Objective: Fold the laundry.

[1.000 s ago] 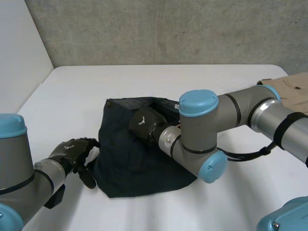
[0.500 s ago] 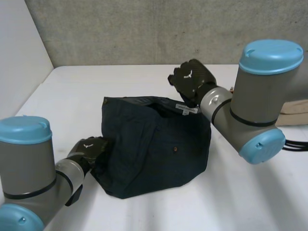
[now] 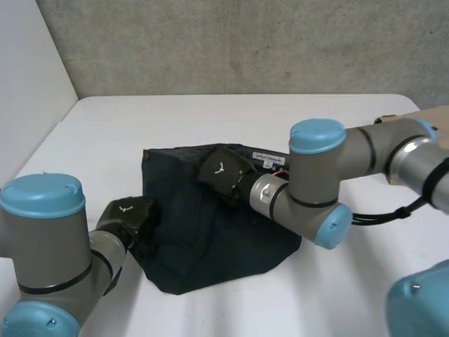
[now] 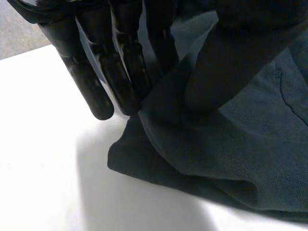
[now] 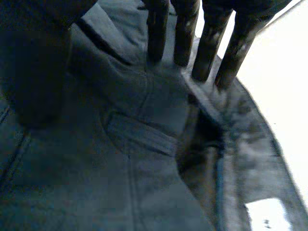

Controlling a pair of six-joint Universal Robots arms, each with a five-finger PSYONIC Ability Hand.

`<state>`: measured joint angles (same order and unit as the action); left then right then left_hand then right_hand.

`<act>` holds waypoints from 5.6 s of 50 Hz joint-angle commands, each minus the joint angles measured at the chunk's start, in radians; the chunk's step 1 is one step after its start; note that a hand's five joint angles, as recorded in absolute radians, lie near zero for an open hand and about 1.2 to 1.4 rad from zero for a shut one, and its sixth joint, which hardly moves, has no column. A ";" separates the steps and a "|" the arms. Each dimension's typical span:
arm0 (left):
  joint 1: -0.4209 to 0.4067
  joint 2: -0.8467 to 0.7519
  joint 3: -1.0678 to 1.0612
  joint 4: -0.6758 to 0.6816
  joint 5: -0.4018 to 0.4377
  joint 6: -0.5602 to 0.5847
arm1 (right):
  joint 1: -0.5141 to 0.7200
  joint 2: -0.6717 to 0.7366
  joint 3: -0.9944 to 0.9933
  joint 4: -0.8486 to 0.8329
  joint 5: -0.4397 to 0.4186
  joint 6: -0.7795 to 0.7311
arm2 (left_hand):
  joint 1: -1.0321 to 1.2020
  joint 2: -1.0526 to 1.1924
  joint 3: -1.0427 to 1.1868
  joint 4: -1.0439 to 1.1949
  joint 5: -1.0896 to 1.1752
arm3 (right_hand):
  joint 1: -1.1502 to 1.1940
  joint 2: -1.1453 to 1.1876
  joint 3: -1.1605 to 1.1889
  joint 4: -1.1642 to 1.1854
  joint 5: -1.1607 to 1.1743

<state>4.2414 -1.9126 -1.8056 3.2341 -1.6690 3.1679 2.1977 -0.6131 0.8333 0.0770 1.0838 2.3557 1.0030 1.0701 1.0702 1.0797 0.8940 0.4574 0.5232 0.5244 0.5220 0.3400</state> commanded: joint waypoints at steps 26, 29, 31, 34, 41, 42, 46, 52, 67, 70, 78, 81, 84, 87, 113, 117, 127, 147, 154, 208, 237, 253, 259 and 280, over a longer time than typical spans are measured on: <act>-0.081 0.043 0.497 0.378 0.043 0.156 | -0.076 -0.477 0.121 -0.088 0.446 0.335 | 0.393 0.326 0.326 0.317 0.328 | 0.939 0.873 0.872 0.874 0.882; -0.092 0.035 0.396 0.369 0.083 0.156 | -0.099 -0.555 0.325 -0.079 0.438 0.249 | 0.382 0.315 0.315 0.305 0.317 | 0.939 0.873 0.872 0.874 0.882; -0.100 0.017 0.326 0.354 0.104 0.155 | -0.113 -0.579 0.436 -0.079 0.432 0.209 | 0.175 0.108 0.108 0.098 0.110 | 0.939 0.873 0.872 0.874 0.882; -0.145 -0.031 0.258 0.310 0.120 0.158 | -0.128 -0.590 0.610 -0.097 0.420 0.168 | -0.480 -0.547 -0.548 -0.557 -0.546 | 0.939 0.873 0.872 0.874 0.882; -0.189 -0.056 0.224 0.201 0.114 0.165 | -0.153 -0.570 0.742 -0.180 0.355 0.172 | -0.745 -0.812 -0.813 -0.822 -0.811 | 0.939 0.873 0.872 0.874 0.882; -0.181 -0.042 0.223 0.172 0.109 0.164 | -0.156 -0.567 0.745 -0.184 0.355 0.174 | -0.745 -0.813 -0.813 -0.822 -0.811 | 0.939 0.873 0.872 0.874 0.882; -0.141 0.047 0.201 0.081 0.059 0.162 | -0.167 -0.553 0.741 -0.194 0.354 0.206 | -0.745 -0.813 -0.813 -0.822 -0.811 | 0.939 0.873 0.872 0.874 0.882; -0.090 0.173 0.098 0.003 -0.035 0.156 | -0.183 -0.522 0.707 -0.194 0.357 0.299 | -0.710 -0.777 -0.778 -0.787 -0.776 | 0.939 0.873 0.872 0.874 0.882; -0.158 0.305 -0.179 -0.068 -0.038 0.159 | -0.193 -0.467 0.687 -0.197 0.369 0.327 | -0.411 -0.478 -0.478 -0.487 -0.476 | 0.939 0.873 0.872 0.874 0.882; -0.166 0.290 -0.196 -0.085 -0.038 0.161 | -0.193 -0.462 0.678 -0.198 0.383 0.333 | -0.431 -0.498 -0.498 -0.508 -0.497 | 0.939 0.873 0.872 0.874 0.882; -0.164 0.195 -0.196 -0.088 -0.041 0.161 | -0.187 -0.402 0.624 -0.191 0.424 0.384 | -0.578 -0.645 -0.645 -0.655 -0.644 | 0.939 0.873 0.872 0.874 0.882; -0.161 0.173 -0.189 -0.079 -0.044 0.162 | -0.184 -0.398 0.624 -0.191 0.424 0.382 | -0.654 -0.721 -0.721 -0.731 -0.720 | 0.939 0.873 0.872 0.874 0.882; -0.159 0.147 -0.178 -0.056 -0.046 0.161 | -0.184 -0.396 0.627 -0.189 0.426 0.382 | -0.663 -0.730 -0.731 -0.740 -0.729 | 0.939 0.873 0.872 0.874 0.882; -0.158 0.130 -0.166 -0.024 -0.046 0.162 | -0.184 -0.398 0.632 -0.187 0.423 0.382 | -0.660 -0.727 -0.728 -0.737 -0.726 | 0.939 0.873 0.872 0.874 0.882; -0.156 -0.080 -0.047 0.153 -0.054 0.208 | -0.185 -0.404 0.665 -0.186 0.418 0.381 | -0.215 -0.282 -0.282 -0.292 -0.280 | 0.939 0.873 0.872 0.874 0.882; -0.155 -0.075 -0.046 0.196 -0.054 0.254 | -0.184 -0.410 0.670 -0.186 0.418 0.379 | 0.333 0.266 0.265 0.256 0.267 | 0.939 0.873 0.872 0.874 0.882; -0.130 0.144 -0.037 0.201 -0.061 0.314 | -0.194 -0.507 0.653 -0.021 0.368 0.240 | 0.393 0.326 0.326 0.317 0.328 | 0.224 0.158 0.157 0.159 0.166; -0.095 0.276 0.032 0.139 -0.044 0.313 | -0.257 -0.603 0.655 0.030 0.148 0.108 | 0.393 0.326 0.326 0.317 0.328 | -0.167 -0.233 -0.234 -0.232 -0.224; -0.098 0.287 0.037 0.128 -0.044 0.314 | -0.256 -0.599 0.578 0.021 0.142 0.109 | 0.393 0.326 0.326 0.317 0.328 | -0.158 -0.224 -0.225 -0.223 -0.215; -0.025 0.008 0.411 0.033 0.092 0.314 | -0.259 -0.544 0.244 0.452 0.250 0.142 | 0.393 0.326 0.326 0.317 0.328 | 0.939 0.873 0.872 0.874 0.882; 0.006 -0.091 0.717 0.622 0.098 0.273 | -0.131 -0.427 -0.071 -0.346 0.558 0.363 | 0.393 0.326 0.326 0.317 0.328 | 0.939 0.873 0.872 0.874 0.882; -0.018 -0.189 0.177 0.413 0.106 0.336 | -0.145 -0.318 0.435 -0.163 0.436 0.194 | 0.393 0.326 0.326 0.317 0.328 | 0.939 0.873 0.872 0.874 0.882; -0.031 -0.114 0.123 0.207 0.097 0.414 | -0.144 -0.407 0.570 -0.045 0.409 0.143 | 0.393 0.326 0.326 0.317 0.328 | 0.939 0.873 0.872 0.874 0.882; -0.121 0.239 -0.055 -0.343 0.103 0.429 | -0.233 -0.774 0.966 0.316 0.312 -0.184 | 0.038 -0.029 -0.029 -0.038 -0.027 | 0.939 0.873 0.872 0.874 0.882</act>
<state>4.1473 -1.6612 -1.8619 2.8766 -1.5609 3.5971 1.9895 -1.3654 1.7519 0.4760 1.4225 2.1635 0.8821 0.9092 0.9123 0.9119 0.7369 0.9914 1.1809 1.1975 1.1929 1.0008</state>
